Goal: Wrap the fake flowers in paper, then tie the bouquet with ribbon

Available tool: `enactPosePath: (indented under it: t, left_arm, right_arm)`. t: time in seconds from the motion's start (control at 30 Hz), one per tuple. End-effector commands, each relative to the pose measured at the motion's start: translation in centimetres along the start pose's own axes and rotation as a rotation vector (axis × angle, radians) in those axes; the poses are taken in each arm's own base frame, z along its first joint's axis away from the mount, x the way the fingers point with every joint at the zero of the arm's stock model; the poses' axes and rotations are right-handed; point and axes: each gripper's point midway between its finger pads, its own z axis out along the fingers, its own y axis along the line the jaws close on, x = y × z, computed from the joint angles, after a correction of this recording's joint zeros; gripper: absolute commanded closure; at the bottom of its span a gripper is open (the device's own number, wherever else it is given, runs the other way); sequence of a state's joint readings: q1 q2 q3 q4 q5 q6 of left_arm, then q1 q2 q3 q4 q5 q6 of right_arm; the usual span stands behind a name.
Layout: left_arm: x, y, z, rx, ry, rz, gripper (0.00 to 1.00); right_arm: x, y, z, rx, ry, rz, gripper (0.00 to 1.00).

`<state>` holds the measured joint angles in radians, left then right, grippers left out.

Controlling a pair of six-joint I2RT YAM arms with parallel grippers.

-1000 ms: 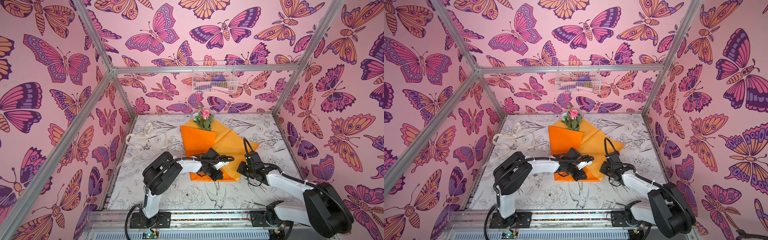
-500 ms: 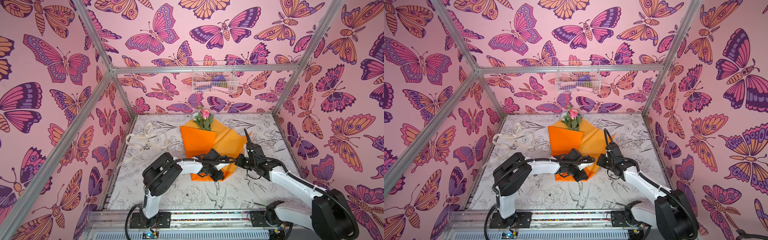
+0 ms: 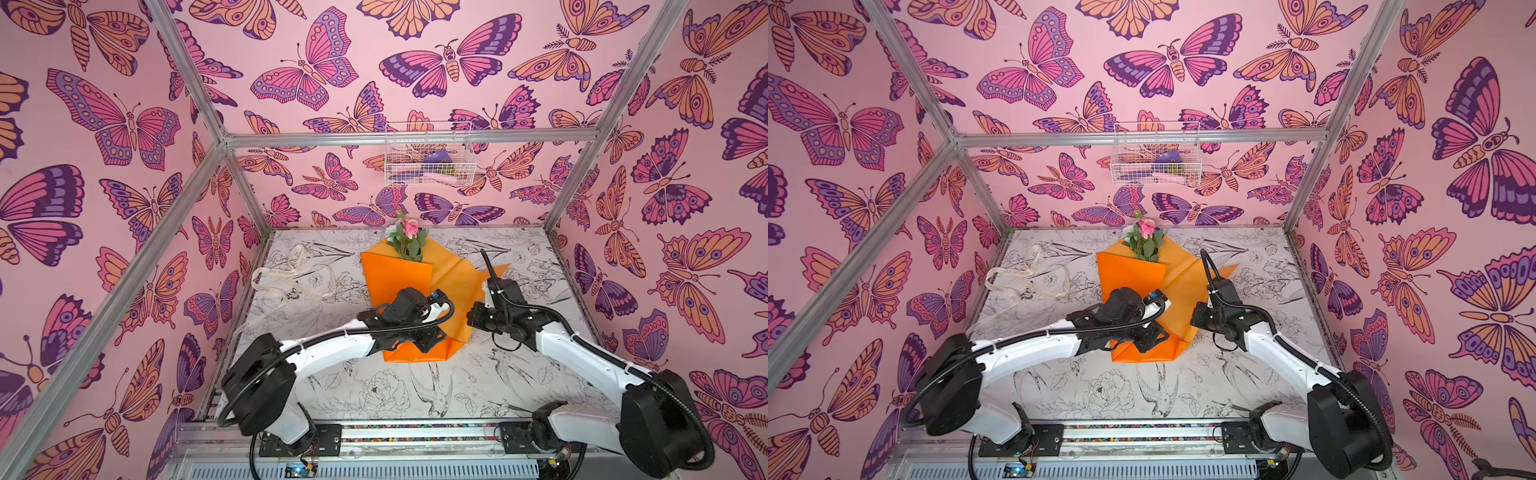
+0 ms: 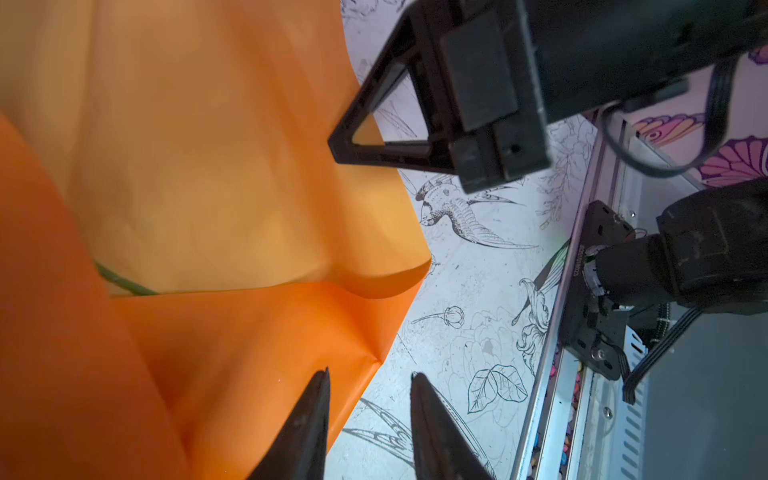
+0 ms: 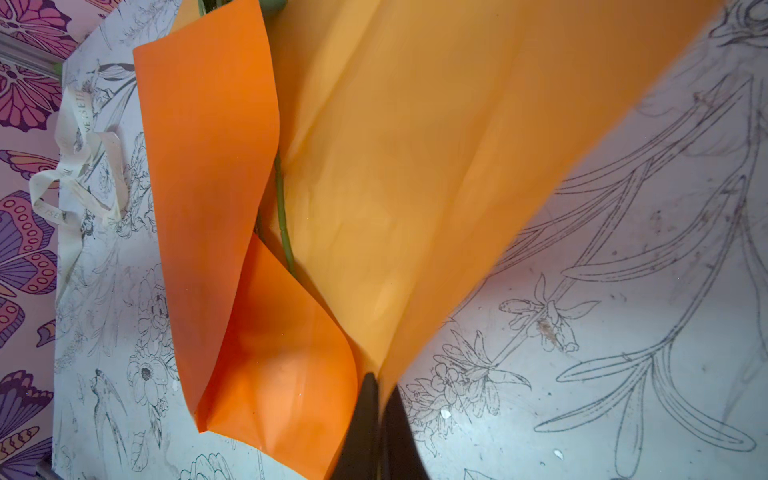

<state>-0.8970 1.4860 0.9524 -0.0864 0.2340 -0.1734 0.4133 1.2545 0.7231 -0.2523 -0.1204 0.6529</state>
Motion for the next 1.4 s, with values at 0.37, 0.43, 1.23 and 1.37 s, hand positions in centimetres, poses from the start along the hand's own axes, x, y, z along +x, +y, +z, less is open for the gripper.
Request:
enactPosePath:
  t: [0.37,0.43,1.23,1.37]
  left_arm:
    - [5.4,7.4,2.3,-0.09,-0.017,-0.39,0.77]
    - [5.6,7.4,2.9,-0.077,-0.01,-0.401,0.78]
    - [7.7,7.3,3.7,0.002,-0.003,-0.5,0.82]
    - [6.9,7.6,1.8,-0.007,-0.056,-0.544,0.76]
  right_arm:
    - [-1.4,4.6,0.2,-0.001,0.011,-0.162,1.0]
    - [-1.4,5.5,0.4,0.0,0.017,-0.194,1.0]
    - [1.8,19.2,7.6,-0.114,0.224,-0.576,1.0]
    - [2.1,18.6,7.7,-0.098,0.238,-0.593,1.0]
